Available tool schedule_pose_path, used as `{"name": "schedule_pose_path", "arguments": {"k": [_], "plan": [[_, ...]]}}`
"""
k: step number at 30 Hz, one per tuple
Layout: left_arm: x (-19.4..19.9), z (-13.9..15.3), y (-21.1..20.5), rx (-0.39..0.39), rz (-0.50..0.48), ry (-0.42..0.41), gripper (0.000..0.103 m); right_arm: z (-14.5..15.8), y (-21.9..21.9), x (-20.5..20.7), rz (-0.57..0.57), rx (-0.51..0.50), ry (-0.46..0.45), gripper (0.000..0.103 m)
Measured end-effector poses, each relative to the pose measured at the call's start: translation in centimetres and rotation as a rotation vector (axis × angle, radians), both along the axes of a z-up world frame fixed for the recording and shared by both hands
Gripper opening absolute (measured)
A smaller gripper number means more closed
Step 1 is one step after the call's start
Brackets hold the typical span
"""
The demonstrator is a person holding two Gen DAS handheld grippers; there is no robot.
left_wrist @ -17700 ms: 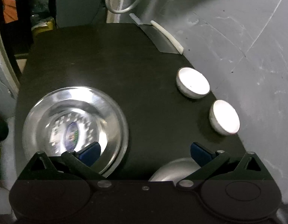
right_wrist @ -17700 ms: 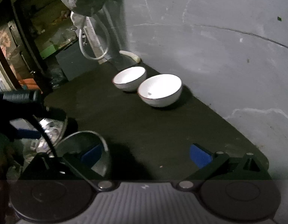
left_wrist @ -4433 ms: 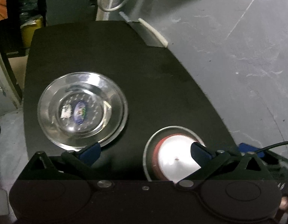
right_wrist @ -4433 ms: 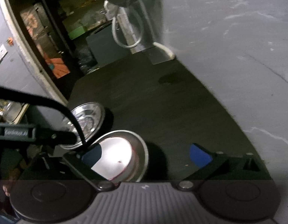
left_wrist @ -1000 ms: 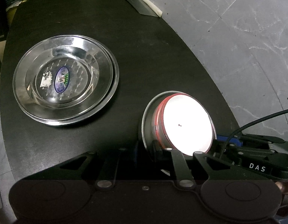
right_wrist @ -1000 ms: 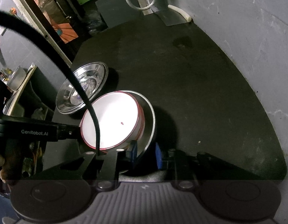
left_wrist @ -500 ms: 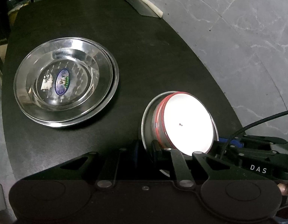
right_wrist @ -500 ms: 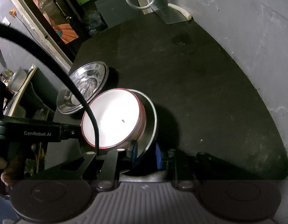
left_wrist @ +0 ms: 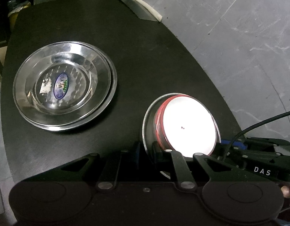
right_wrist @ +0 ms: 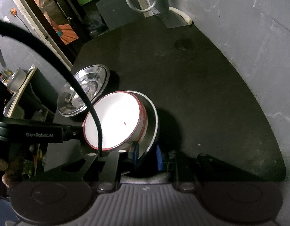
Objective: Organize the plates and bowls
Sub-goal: 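Lift the steel bowl stack with both tools and carry it over the steel plates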
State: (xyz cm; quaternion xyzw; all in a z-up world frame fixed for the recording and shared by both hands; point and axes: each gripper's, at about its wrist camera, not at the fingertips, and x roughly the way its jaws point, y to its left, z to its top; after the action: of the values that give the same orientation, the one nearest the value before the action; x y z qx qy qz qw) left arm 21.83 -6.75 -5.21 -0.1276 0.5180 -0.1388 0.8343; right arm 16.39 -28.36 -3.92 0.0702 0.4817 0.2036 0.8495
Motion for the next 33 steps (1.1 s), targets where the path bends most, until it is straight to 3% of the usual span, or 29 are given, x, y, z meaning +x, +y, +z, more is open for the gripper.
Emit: {"name": "schedule_pose_path", "arguments": {"k": [15,33], "plan": [[0.6,1.7,1.4,-0.063,0.058,-0.047,0.013,1.7,0.4,0.4,-0.02,-0.004,-0.018,0.022],[2.4,4.2,7.0,-0.023,0.127,-0.096,0.013,3.2,5.5,3.3,0.012,0.057,-0.055,0.022]]}}
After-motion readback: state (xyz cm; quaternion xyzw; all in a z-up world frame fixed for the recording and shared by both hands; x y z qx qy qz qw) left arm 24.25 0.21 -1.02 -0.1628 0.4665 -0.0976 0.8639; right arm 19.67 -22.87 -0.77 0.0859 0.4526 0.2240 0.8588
